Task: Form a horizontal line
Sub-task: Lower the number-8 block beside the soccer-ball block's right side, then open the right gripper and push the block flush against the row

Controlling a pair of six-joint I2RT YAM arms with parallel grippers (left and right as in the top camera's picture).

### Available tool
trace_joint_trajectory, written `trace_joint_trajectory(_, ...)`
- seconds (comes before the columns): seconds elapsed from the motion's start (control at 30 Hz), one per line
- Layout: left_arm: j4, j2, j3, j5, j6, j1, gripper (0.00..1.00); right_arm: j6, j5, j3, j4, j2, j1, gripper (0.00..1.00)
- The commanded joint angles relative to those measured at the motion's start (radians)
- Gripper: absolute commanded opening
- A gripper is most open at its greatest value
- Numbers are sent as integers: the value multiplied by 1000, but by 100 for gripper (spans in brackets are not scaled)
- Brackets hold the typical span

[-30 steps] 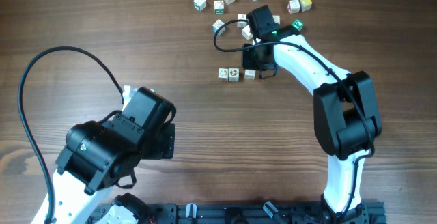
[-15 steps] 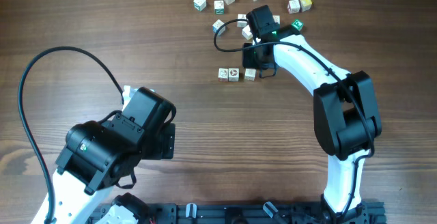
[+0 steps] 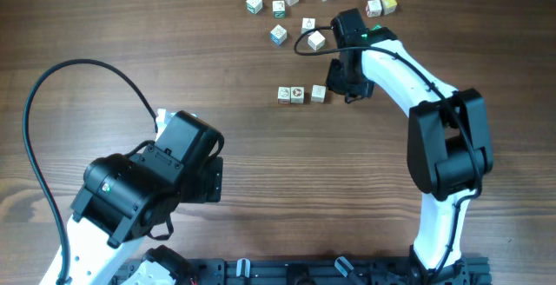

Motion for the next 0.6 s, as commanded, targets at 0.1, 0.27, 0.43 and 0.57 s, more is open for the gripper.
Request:
trace_joint_trajectory(0.1,2,0,-5,-16,1,4,100,-117,-145,7,16,22,13,5)
trace_joint_trajectory(0.27,2,0,-5,-16,1,4,100,-143,-146,7,45,22,14,5)
trace_joint_trajectory(0.43,2,0,-5,-16,1,4,100,-171,-148,7,62,22,14,5)
trace_joint_trajectory(0.57,2,0,-5,-16,1,4,100,-195,-149,7,63,22,14,5)
